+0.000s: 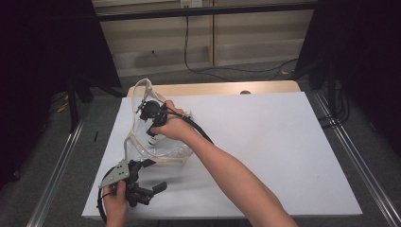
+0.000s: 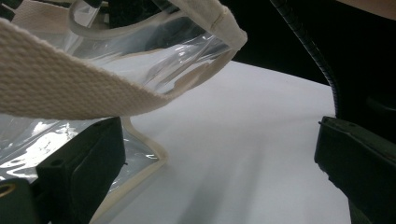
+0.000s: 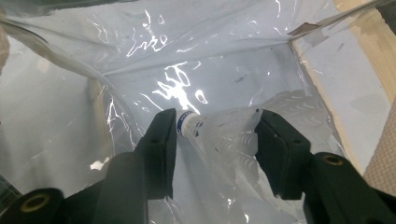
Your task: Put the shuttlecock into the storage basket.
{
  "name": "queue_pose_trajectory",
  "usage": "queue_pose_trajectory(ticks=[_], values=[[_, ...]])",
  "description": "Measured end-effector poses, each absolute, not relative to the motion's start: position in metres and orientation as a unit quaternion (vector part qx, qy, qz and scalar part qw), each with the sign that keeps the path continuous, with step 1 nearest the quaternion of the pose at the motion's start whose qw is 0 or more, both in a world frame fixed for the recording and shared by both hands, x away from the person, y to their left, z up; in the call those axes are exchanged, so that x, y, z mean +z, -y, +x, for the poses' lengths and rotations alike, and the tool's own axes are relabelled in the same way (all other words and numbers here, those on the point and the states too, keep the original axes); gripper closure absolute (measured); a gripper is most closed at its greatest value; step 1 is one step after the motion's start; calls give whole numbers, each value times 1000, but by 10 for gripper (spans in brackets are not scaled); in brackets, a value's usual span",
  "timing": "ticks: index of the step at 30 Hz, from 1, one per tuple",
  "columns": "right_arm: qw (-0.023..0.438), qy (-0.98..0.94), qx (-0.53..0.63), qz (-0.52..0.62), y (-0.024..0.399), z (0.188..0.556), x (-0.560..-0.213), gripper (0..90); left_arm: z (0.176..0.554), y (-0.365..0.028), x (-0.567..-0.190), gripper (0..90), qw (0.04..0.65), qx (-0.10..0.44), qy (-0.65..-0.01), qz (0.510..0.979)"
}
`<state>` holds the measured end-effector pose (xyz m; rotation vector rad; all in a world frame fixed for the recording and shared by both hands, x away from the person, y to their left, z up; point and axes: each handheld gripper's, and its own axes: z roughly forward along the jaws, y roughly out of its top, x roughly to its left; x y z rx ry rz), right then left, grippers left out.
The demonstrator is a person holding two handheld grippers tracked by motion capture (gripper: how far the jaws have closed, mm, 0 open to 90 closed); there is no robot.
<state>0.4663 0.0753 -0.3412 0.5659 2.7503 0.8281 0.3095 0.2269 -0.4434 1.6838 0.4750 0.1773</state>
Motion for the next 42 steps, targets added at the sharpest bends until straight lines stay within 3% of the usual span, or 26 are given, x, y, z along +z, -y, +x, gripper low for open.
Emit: queue_pose_trajectory(ticks=[12,42], values=[[117,-930,284,204,-71,468,-338,380,309,-226,-443,21,638,77,-205,738],[109,-925,290,218,-65,466,-332,294,309,-227,-443,21,638,78,-204,739]])
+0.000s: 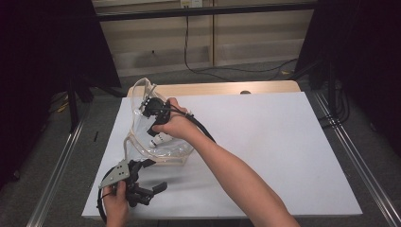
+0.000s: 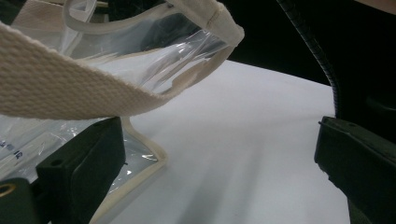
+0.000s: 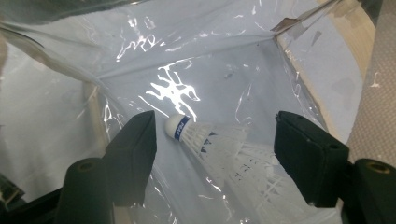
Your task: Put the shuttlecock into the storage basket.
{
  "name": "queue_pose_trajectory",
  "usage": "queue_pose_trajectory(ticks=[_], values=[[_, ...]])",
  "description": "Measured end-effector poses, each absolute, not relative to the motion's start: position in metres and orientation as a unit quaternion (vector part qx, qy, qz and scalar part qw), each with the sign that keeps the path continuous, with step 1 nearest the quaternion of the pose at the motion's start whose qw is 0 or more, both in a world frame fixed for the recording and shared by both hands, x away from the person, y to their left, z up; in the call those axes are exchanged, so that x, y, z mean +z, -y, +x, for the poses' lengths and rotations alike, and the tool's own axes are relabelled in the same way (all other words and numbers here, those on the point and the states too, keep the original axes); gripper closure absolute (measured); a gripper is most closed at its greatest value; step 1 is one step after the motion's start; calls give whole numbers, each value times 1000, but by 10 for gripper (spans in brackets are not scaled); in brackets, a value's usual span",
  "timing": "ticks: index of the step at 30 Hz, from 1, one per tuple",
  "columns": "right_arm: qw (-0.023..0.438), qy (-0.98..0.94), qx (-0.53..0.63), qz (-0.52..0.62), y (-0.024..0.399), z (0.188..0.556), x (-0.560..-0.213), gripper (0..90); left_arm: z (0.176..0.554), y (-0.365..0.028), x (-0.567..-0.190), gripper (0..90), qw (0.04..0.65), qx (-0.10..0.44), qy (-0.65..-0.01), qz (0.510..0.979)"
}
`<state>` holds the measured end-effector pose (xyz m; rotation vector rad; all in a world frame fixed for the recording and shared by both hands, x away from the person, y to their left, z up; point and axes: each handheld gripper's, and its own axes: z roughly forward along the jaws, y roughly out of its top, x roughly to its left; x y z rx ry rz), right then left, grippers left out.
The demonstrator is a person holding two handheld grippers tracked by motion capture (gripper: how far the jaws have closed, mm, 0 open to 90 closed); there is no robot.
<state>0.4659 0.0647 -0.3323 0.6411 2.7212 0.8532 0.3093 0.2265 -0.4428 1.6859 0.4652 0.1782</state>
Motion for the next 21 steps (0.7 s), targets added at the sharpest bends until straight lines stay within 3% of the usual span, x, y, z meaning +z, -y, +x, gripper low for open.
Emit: queue_pose_trajectory(ticks=[21], values=[[62,-903,366,216,-42,455,-304,120,308,-226,-443,21,638,77,-205,738]])
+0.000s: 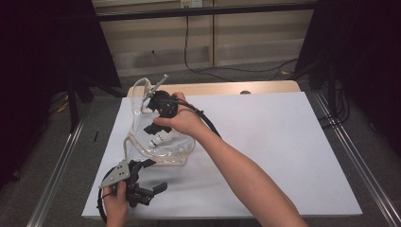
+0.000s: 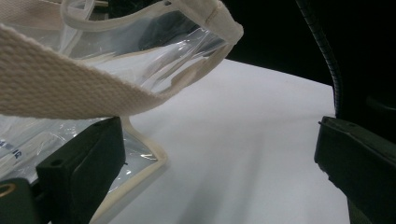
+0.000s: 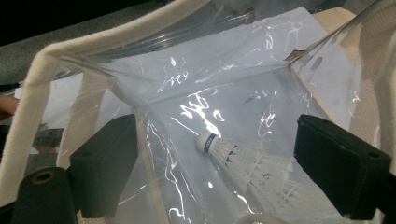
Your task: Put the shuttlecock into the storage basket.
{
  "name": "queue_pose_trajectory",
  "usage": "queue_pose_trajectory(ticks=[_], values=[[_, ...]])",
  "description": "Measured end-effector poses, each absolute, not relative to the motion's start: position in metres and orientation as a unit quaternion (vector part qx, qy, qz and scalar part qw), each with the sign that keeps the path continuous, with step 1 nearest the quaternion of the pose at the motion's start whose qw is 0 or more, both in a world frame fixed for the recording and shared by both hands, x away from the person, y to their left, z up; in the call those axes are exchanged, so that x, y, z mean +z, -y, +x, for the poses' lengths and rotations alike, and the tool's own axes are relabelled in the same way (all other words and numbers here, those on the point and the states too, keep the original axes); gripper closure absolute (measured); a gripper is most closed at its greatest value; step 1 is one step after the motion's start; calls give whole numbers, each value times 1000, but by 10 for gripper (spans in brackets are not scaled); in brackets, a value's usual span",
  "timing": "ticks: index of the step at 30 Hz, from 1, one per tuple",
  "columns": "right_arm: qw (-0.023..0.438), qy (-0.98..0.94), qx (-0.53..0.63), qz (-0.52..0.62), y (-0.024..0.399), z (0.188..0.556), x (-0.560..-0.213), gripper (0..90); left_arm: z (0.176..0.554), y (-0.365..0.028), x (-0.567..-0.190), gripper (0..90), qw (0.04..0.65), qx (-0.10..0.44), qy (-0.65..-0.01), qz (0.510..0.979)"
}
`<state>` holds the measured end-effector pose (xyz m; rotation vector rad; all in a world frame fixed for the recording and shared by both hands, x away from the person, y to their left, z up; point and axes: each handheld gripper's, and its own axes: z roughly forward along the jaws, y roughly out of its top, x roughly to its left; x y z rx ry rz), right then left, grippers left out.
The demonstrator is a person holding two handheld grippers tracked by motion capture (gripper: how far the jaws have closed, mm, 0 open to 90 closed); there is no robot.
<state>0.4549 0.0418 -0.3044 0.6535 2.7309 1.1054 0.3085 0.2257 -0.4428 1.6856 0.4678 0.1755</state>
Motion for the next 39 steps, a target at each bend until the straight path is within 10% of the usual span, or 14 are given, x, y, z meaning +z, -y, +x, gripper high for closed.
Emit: queue_pose_trajectory(ticks=[39], values=[[32,-894,405,191,-7,433,-282,45,307,-226,-442,20,635,80,-206,740]])
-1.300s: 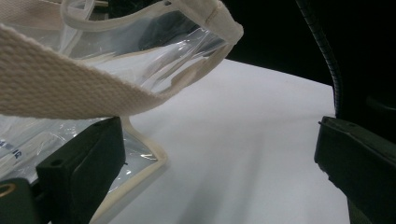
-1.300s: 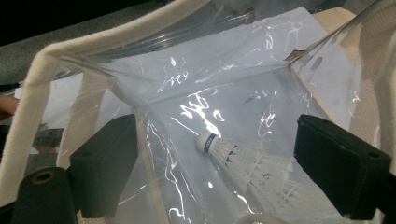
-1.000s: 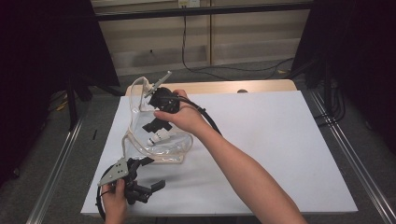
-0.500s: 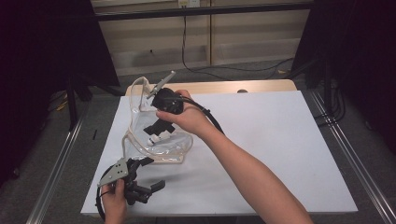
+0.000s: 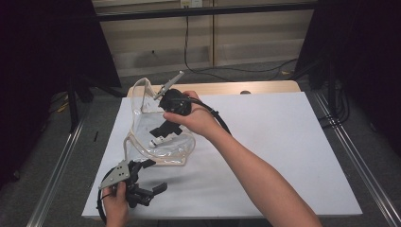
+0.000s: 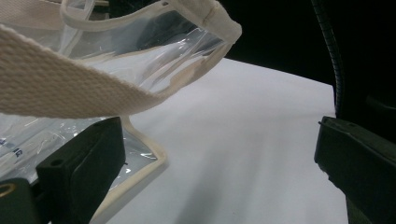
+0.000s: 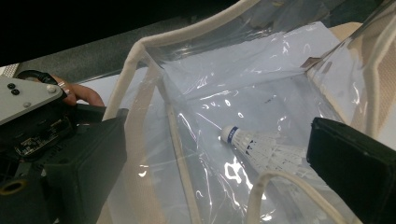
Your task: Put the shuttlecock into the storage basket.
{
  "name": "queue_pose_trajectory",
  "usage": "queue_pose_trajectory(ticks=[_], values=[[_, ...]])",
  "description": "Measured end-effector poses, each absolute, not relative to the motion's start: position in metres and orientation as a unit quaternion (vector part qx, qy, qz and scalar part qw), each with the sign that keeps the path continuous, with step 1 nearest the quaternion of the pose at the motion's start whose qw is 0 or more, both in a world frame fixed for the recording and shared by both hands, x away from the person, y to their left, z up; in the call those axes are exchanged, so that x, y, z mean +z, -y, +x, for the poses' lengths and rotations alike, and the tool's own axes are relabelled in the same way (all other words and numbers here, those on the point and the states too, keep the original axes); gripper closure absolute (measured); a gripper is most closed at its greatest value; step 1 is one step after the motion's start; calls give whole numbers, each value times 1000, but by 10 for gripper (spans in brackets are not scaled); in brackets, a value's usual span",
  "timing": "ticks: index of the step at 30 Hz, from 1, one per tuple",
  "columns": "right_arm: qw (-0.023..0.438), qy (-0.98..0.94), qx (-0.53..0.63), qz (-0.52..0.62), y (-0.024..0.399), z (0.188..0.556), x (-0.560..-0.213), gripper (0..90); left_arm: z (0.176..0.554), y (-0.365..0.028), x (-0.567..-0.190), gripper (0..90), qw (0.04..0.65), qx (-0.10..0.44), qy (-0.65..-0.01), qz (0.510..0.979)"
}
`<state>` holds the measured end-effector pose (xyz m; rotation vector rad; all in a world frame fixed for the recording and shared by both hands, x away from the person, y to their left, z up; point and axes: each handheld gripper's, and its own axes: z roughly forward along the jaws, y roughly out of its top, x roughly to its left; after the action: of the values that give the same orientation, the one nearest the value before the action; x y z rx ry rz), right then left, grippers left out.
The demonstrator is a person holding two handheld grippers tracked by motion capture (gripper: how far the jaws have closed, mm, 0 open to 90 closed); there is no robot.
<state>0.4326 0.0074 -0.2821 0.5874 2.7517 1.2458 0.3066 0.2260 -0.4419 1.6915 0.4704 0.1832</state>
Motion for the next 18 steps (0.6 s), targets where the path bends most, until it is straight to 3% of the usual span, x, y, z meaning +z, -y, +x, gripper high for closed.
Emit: queue_pose_trajectory(ticks=[18], values=[[23,-889,418,184,12,421,-278,44,306,-227,-442,20,635,79,-205,740]])
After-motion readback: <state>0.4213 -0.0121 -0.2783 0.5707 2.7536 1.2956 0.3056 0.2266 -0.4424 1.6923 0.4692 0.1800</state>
